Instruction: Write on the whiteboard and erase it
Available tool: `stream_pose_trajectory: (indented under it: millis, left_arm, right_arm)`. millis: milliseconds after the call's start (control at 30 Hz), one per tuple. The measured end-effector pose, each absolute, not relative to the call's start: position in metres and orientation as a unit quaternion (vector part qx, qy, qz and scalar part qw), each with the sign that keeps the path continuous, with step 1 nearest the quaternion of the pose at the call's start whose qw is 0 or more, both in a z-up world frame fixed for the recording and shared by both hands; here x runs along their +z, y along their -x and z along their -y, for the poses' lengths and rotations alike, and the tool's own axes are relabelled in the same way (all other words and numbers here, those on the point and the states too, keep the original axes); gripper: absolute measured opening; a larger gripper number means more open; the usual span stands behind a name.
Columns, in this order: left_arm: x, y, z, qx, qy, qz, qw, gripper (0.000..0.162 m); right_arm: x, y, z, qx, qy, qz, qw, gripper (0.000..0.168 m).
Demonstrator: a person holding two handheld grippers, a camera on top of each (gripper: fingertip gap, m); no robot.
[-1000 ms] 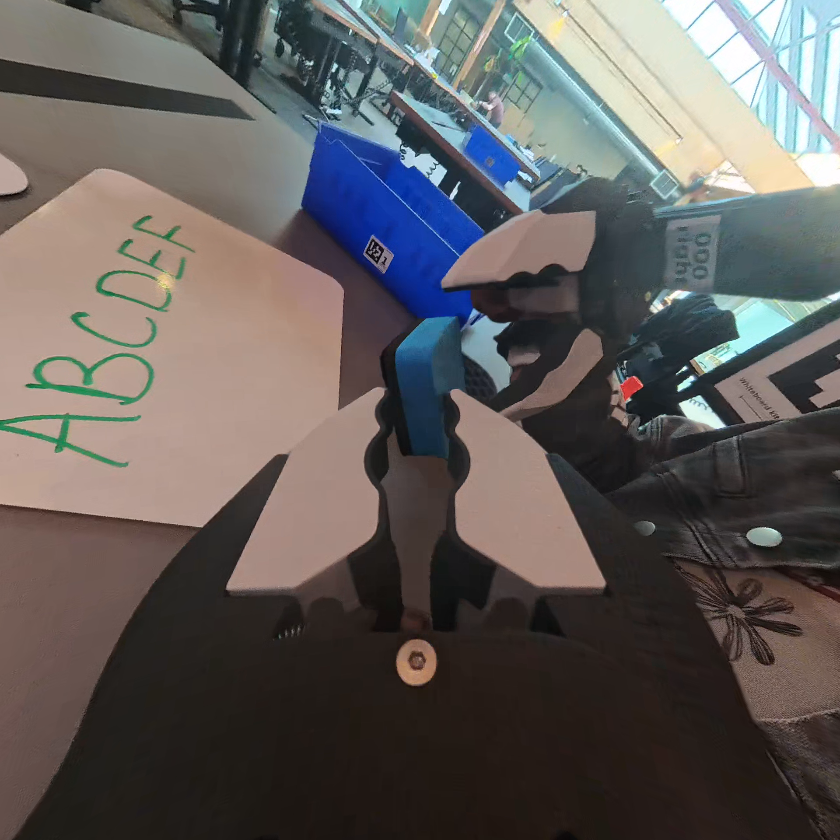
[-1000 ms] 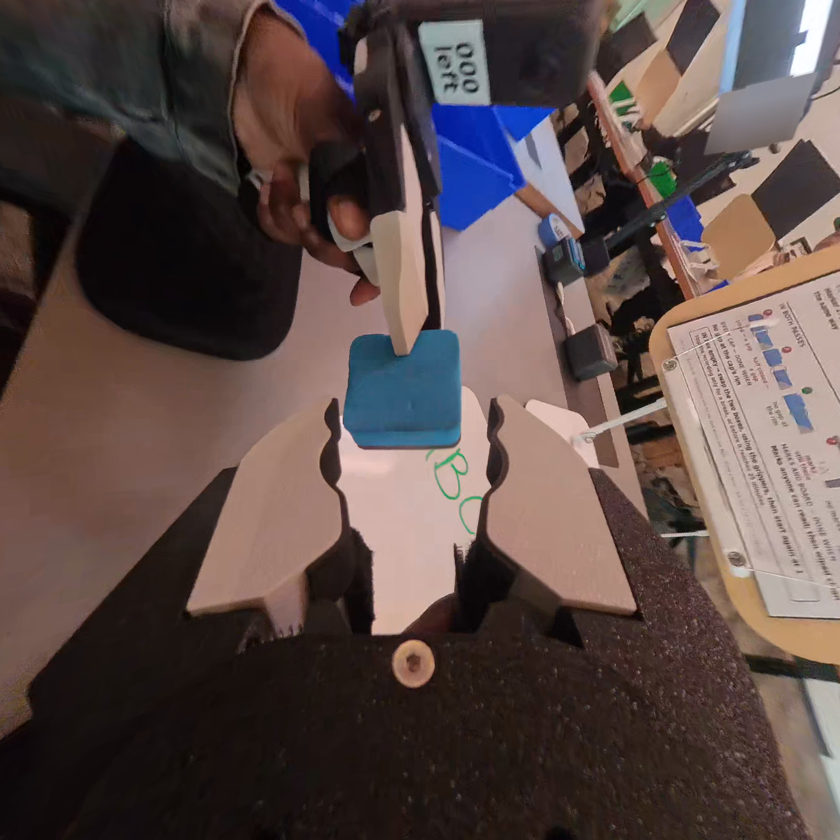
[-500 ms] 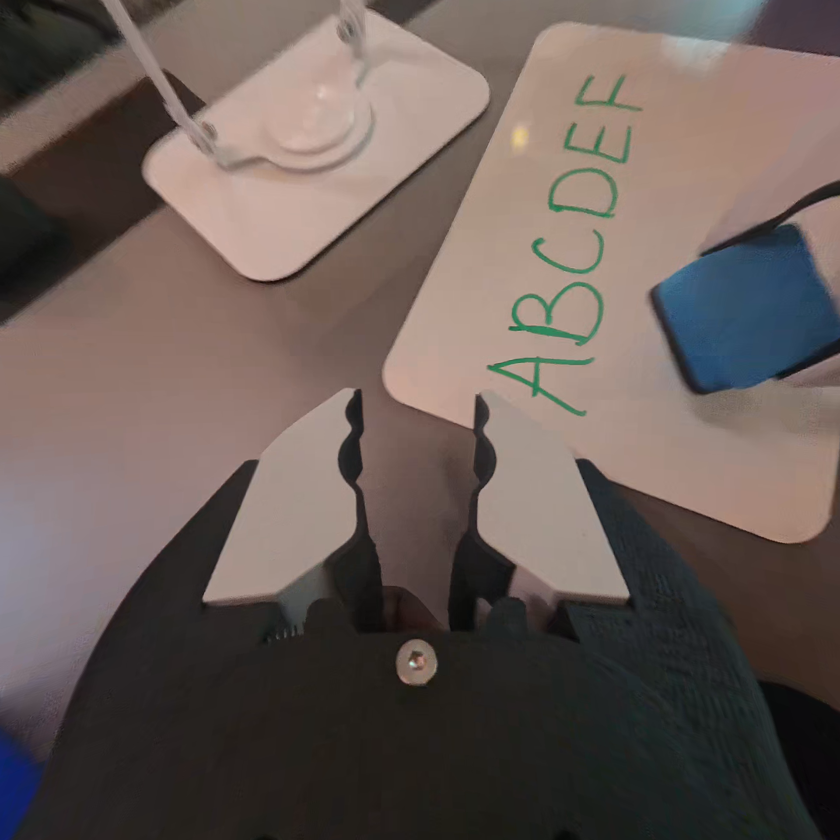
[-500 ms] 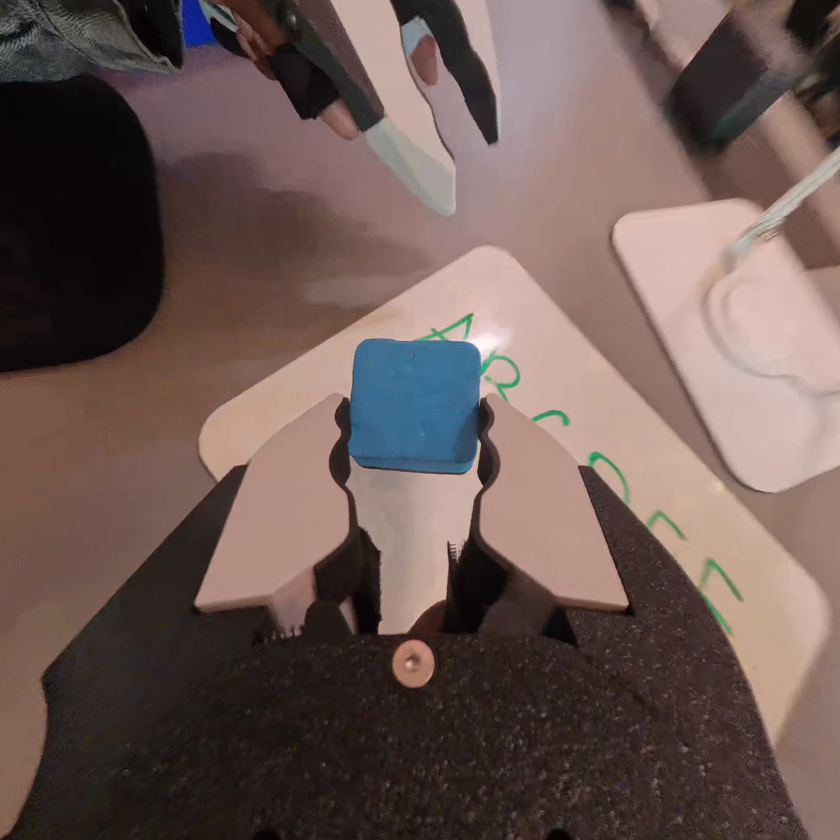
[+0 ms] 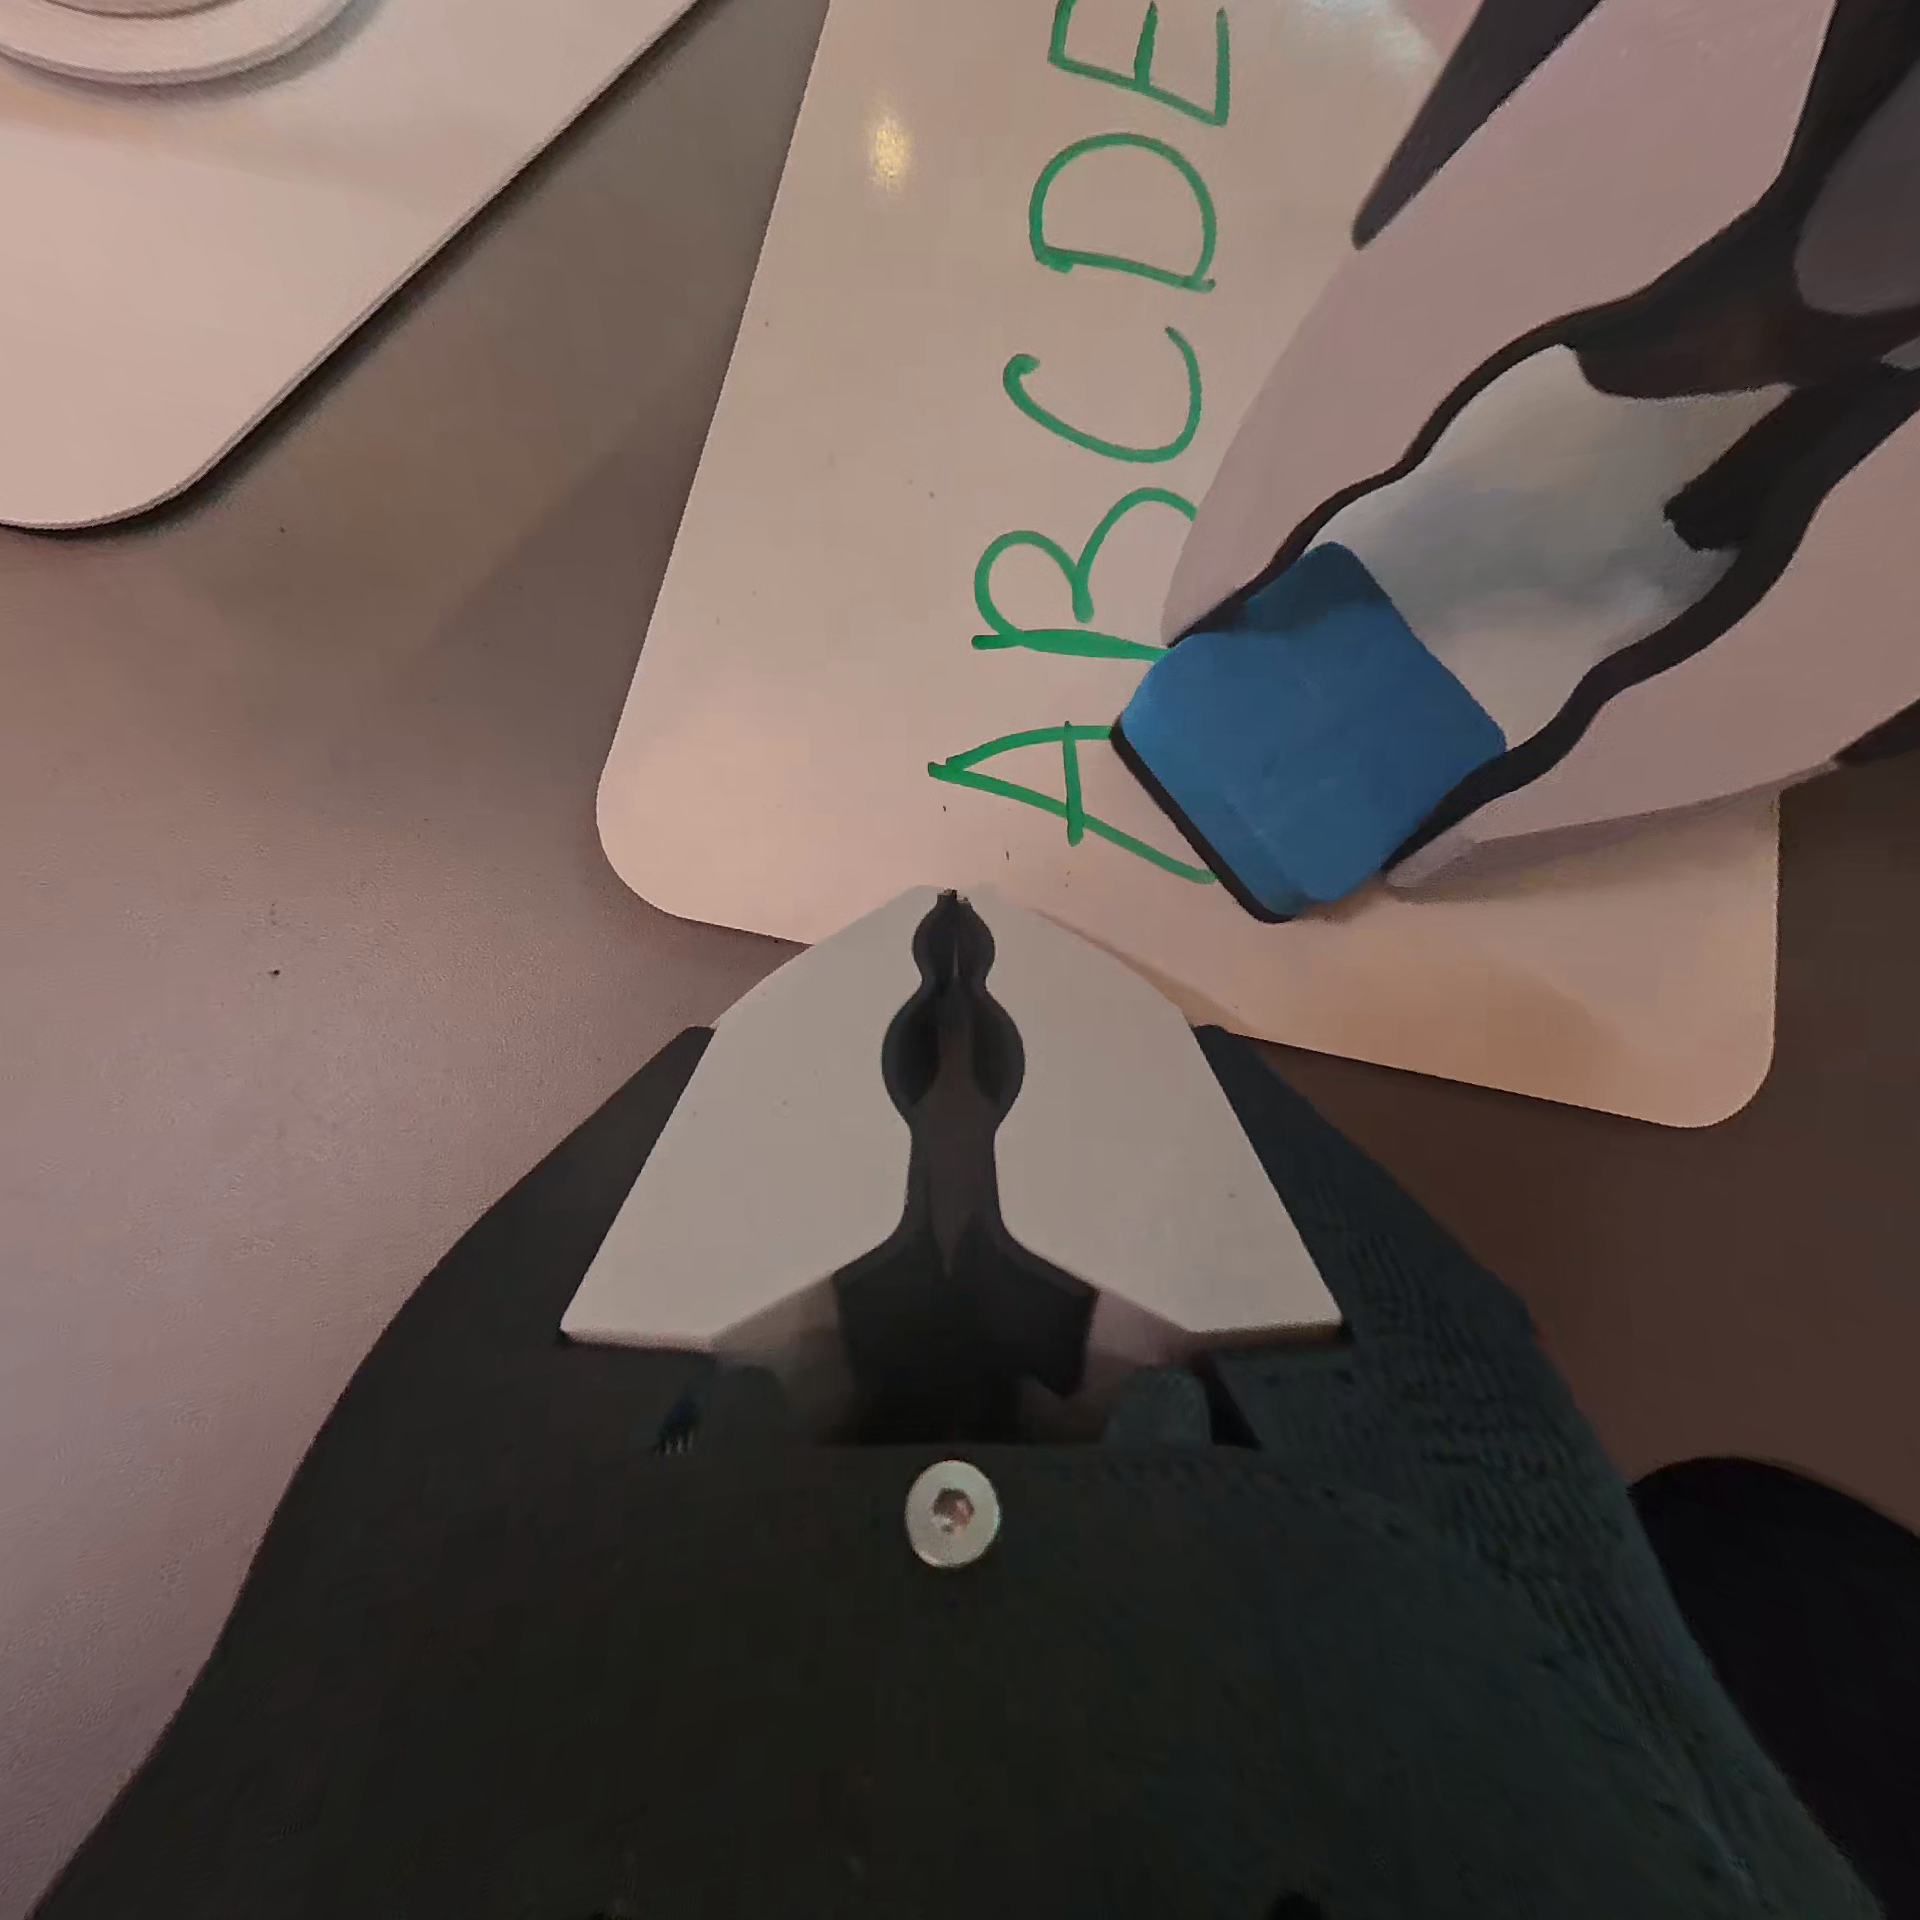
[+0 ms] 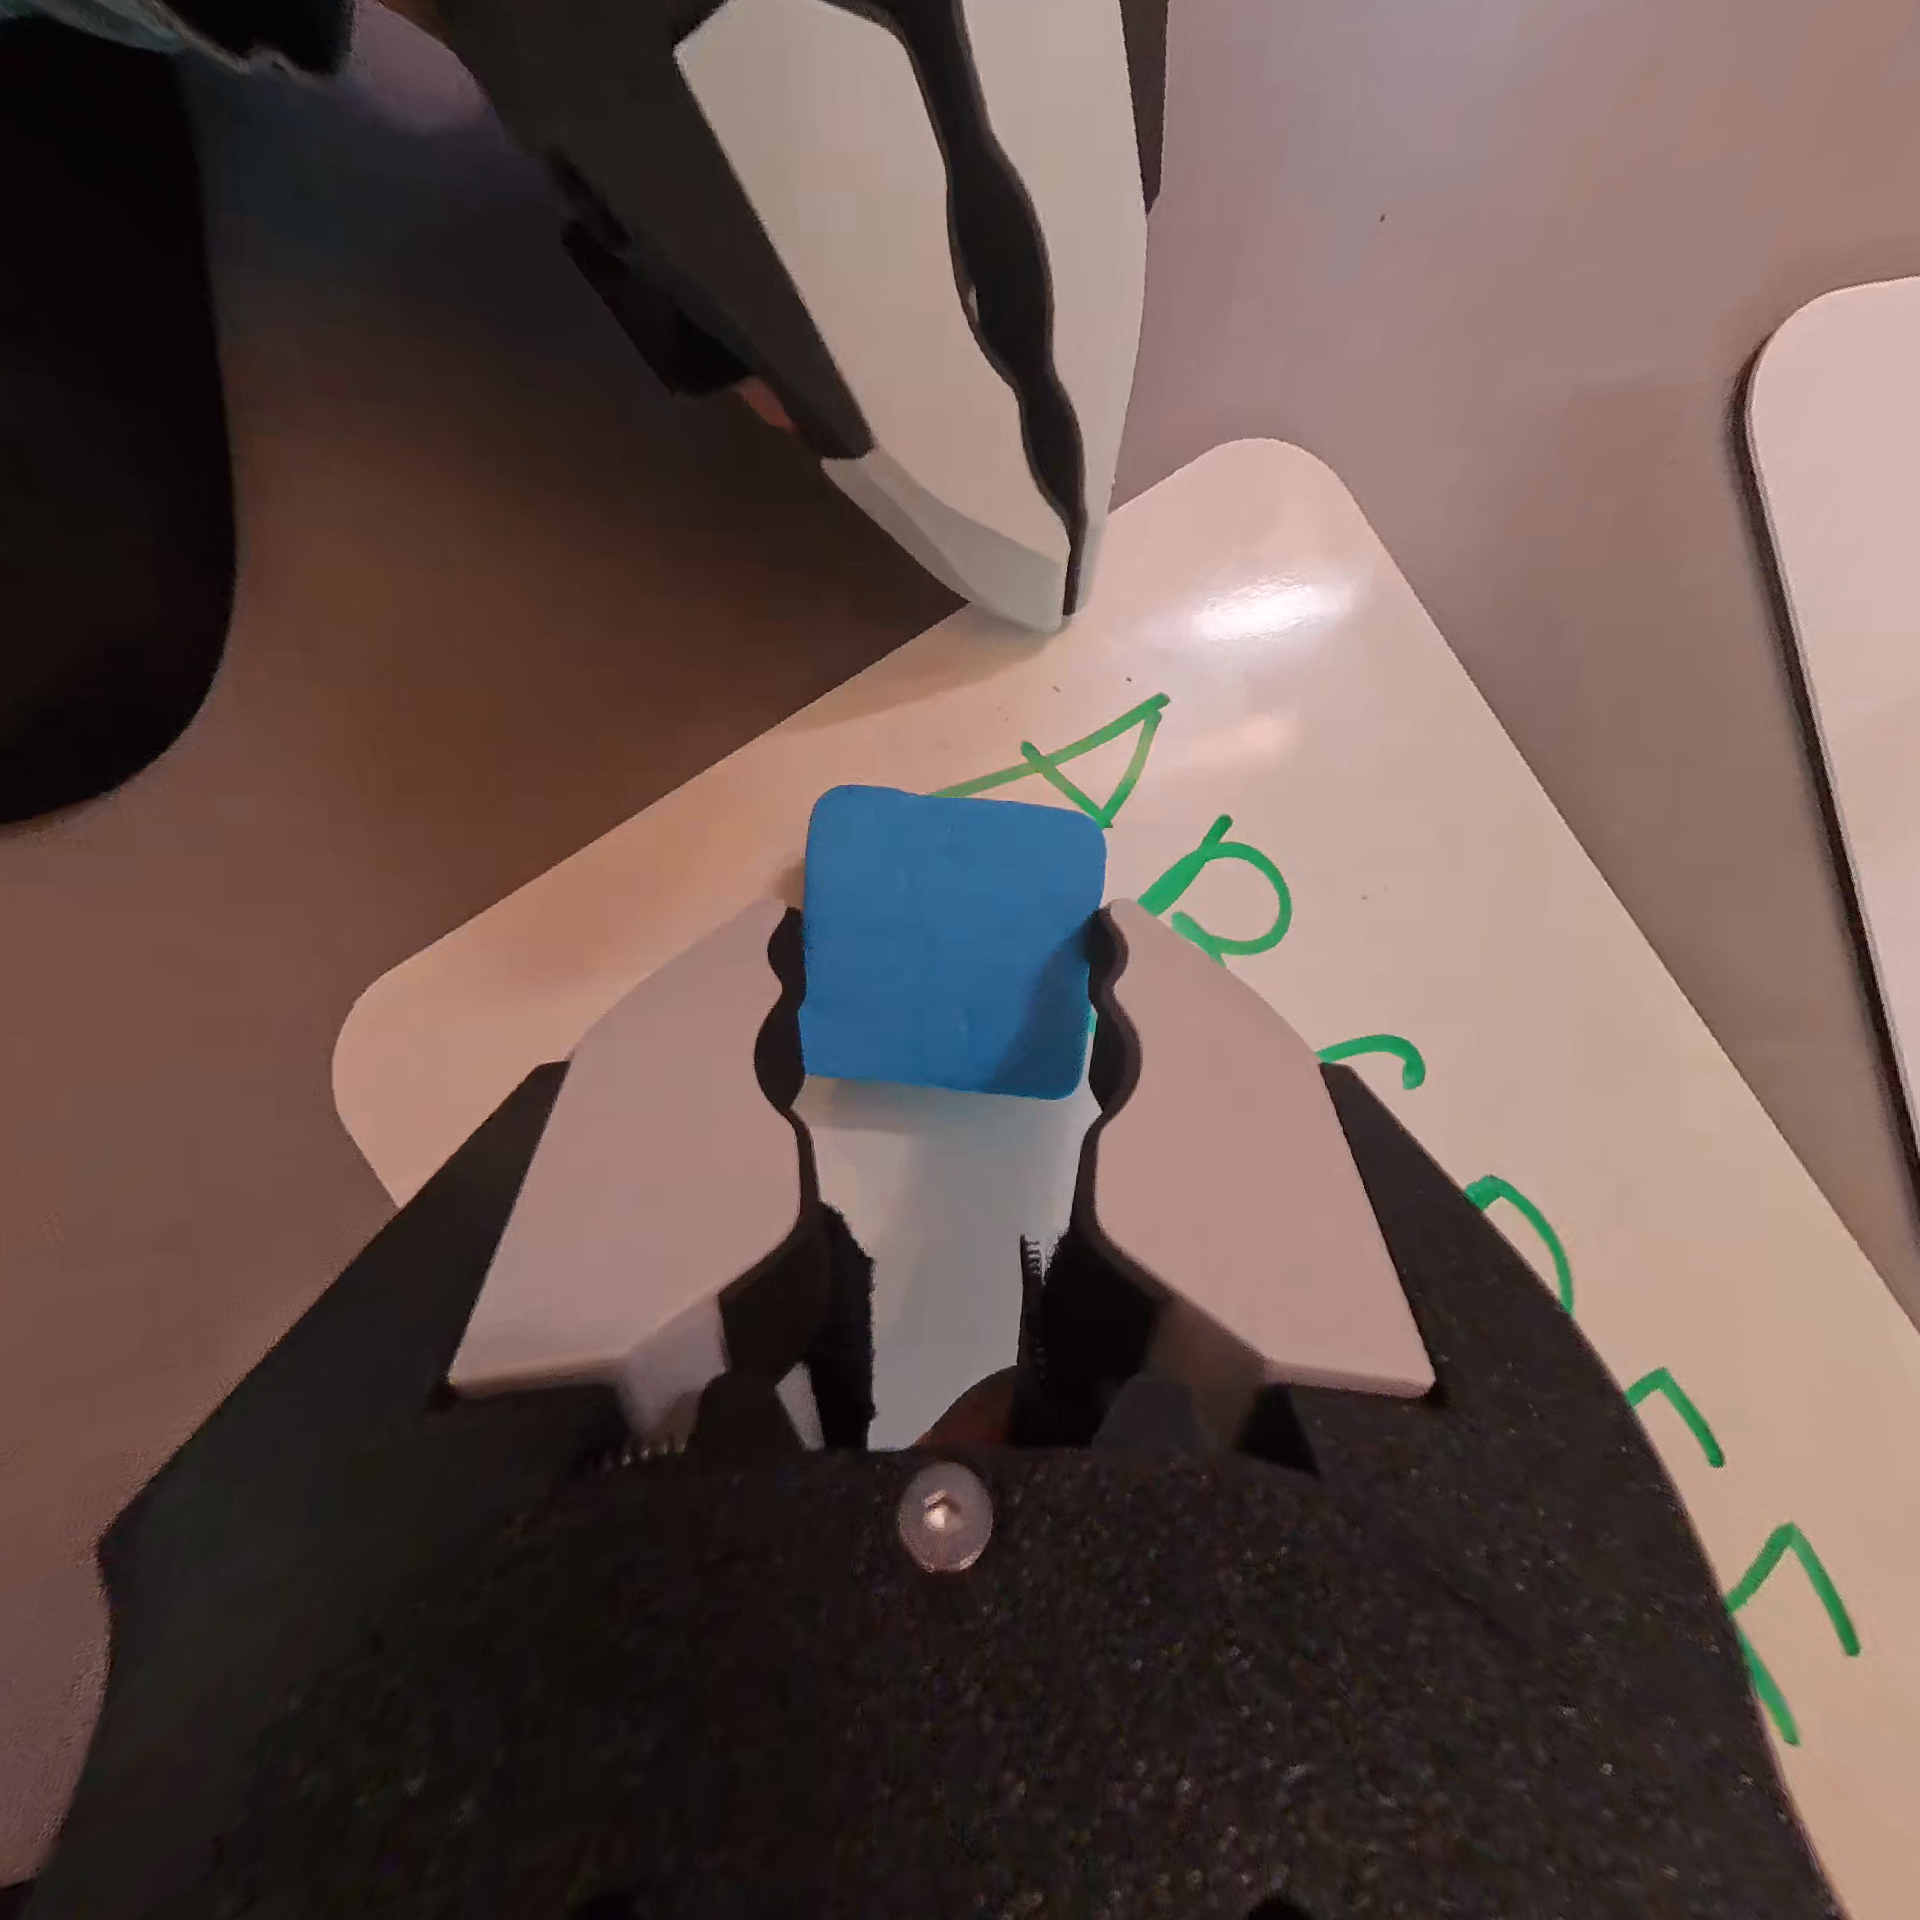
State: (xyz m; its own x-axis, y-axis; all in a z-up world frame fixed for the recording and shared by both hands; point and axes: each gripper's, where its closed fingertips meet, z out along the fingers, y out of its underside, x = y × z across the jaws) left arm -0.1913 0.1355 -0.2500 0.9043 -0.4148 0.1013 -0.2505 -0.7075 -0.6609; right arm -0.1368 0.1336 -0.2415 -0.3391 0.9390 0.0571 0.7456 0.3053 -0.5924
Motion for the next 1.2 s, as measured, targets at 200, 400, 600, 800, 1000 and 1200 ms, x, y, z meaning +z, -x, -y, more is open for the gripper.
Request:
stream_pose_trajectory:
  millis: [200,400,600,800,1000,1200]
  left_arm:
    - [-0.250,0.191,-0.134,-0.123,0.914,-0.189,0.338,0.003]
    - [-0.250,0.192,-0.134,-0.122,0.910,-0.198,0.343,0.002]
    - [-0.250,0.192,-0.133,-0.126,0.908,-0.197,0.347,0.001]
    - [-0.250,0.192,-0.133,-0.123,0.908,-0.200,0.348,0.002]
    - [-0.250,0.192,-0.133,-0.120,0.906,-0.200,0.352,0.002]
    - [-0.250,0.191,-0.132,-0.120,0.907,-0.205,0.349,0.002]
  right_arm:
    - [-0.242,0.171,-0.152,0.242,0.558,0.764,0.216,0.052]
    - [-0.243,0.154,-0.178,0.176,0.557,0.793,0.173,0.052]
    - [-0.242,0.164,-0.140,0.214,0.511,0.818,0.154,0.052]
    - [-0.243,0.171,-0.185,0.200,0.570,0.773,0.192,0.052]
    - [-0.242,0.139,-0.124,0.219,0.473,0.846,0.113,0.052]
    - [-0.244,0.167,-0.190,0.198,0.574,0.768,0.204,0.052]
